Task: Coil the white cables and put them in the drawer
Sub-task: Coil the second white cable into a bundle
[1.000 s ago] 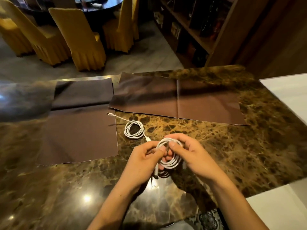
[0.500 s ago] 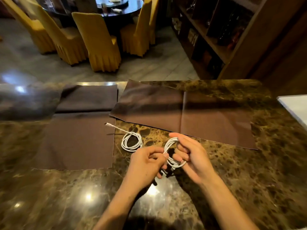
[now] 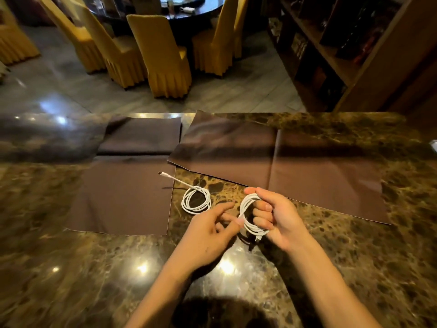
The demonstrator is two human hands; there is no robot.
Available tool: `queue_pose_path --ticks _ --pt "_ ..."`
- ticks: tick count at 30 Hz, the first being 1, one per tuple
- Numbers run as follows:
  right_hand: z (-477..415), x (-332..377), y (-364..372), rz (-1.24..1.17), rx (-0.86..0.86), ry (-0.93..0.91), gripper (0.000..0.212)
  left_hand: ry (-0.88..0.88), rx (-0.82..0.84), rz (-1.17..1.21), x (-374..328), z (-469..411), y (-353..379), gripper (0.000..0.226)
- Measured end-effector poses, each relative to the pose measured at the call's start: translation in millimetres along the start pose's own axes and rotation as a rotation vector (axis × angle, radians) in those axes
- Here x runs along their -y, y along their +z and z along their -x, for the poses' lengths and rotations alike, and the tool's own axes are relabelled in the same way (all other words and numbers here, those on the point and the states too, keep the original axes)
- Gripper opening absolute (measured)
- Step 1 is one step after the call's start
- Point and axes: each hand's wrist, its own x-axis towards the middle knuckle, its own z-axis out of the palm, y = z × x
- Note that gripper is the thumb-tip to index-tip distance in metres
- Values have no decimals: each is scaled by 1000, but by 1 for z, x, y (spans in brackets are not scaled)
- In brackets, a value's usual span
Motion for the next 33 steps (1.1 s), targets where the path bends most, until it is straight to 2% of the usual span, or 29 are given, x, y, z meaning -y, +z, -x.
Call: queue_pose_path --ticks 5,9,12,16,25,29,33 --pt "-6 4 2 127 34 -83 24 -11 -89 -64 7 -29 9 11" --pt "-14 16 -15 674 -5 -152 22 -48 -173 -218 21 -47 4 18" --pt "-21 22 -27 991 -56 -248 18 -45 -248 -376 22 -57 5 17" --pt "-29 22 -34 1441 -179 -357 15 -51 -223 -588 23 -68 14 24" --pt "-27 28 -33 1469 -330 -451 21 -7 -95 -856 10 -69 13 31" --pt "-22 25 -24 1464 -350 -502 19 25 -104 -697 -7 -45 -15 27" --pt "-19 8 0 1442 -302 -581 14 38 -323 -487 -9 -16 -63 14"
